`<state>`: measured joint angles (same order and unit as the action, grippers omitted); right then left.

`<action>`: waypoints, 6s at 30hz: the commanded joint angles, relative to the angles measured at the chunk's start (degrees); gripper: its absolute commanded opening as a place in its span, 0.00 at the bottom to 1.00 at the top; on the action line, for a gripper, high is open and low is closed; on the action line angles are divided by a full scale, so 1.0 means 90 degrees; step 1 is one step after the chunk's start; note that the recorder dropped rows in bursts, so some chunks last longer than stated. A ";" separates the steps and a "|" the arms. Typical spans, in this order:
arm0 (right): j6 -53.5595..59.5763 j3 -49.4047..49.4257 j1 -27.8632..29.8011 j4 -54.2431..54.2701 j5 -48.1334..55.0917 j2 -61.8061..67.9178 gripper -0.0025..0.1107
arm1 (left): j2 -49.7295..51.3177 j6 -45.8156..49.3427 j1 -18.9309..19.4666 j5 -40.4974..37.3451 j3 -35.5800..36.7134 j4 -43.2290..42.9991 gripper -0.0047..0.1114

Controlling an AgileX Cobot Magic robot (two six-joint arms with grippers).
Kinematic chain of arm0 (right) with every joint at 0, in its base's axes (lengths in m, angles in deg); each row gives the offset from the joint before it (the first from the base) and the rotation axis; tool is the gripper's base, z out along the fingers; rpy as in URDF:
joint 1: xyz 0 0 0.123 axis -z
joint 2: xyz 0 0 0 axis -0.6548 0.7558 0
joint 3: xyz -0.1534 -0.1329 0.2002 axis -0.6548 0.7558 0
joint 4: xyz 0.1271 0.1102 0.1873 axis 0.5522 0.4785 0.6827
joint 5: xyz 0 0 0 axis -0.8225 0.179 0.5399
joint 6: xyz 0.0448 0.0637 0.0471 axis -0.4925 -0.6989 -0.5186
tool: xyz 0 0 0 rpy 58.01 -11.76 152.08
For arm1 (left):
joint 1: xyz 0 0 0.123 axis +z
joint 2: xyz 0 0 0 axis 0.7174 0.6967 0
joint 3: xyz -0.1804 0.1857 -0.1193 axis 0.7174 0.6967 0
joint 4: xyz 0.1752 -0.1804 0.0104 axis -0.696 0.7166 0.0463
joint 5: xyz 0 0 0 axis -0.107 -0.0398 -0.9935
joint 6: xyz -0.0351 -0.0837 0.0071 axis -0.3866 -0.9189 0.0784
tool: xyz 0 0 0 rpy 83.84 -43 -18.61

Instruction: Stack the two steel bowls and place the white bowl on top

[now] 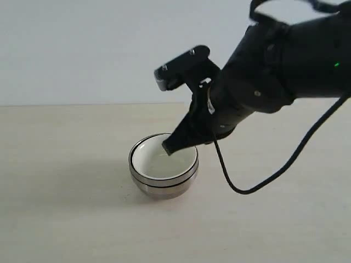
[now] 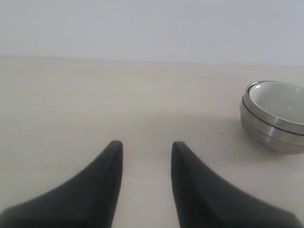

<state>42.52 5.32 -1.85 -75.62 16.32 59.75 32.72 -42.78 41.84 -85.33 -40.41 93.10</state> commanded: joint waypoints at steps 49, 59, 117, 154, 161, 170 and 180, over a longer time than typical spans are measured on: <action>-0.0858 0.0099 0.0614 0.0100 -0.1814 0.0968 0.02 | -0.0021 0.0029 0.0018 -0.0005 0.0025 0.0008 0.32; -0.0846 0.0099 -0.0135 0.0361 -0.3610 0.0893 0.02 | -0.0021 0.0029 0.0018 -0.0005 0.0025 0.0008 0.32; -0.0073 0.2094 -0.0126 0.0421 -0.2818 -0.3988 0.02 | -0.0021 0.0029 0.0018 -0.0005 0.0025 0.0008 0.32; -0.0641 0.3663 0.3254 -0.0037 -0.0388 -1.0731 0.02 | -0.0021 0.0029 0.0018 -0.0005 0.0025 0.0008 0.32; -0.0546 0.4164 0.3920 0.0445 -0.1137 -1.0731 0.02 | -0.0021 0.0029 0.0018 -0.0005 0.0025 0.0008 0.32; -0.1171 0.5182 0.3920 0.0932 -0.1355 -1.0731 0.02 | -0.0021 0.0029 0.0018 -0.0005 0.0025 0.0008 0.32; -0.1531 0.7338 0.3920 0.1379 -0.2854 -1.0731 0.02 | -0.0021 0.0029 0.0018 -0.0005 0.0025 0.0008 0.32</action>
<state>30.81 66.69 32.98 -63.89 -3.65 -36.40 32.72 -42.78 41.84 -85.33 -40.41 93.10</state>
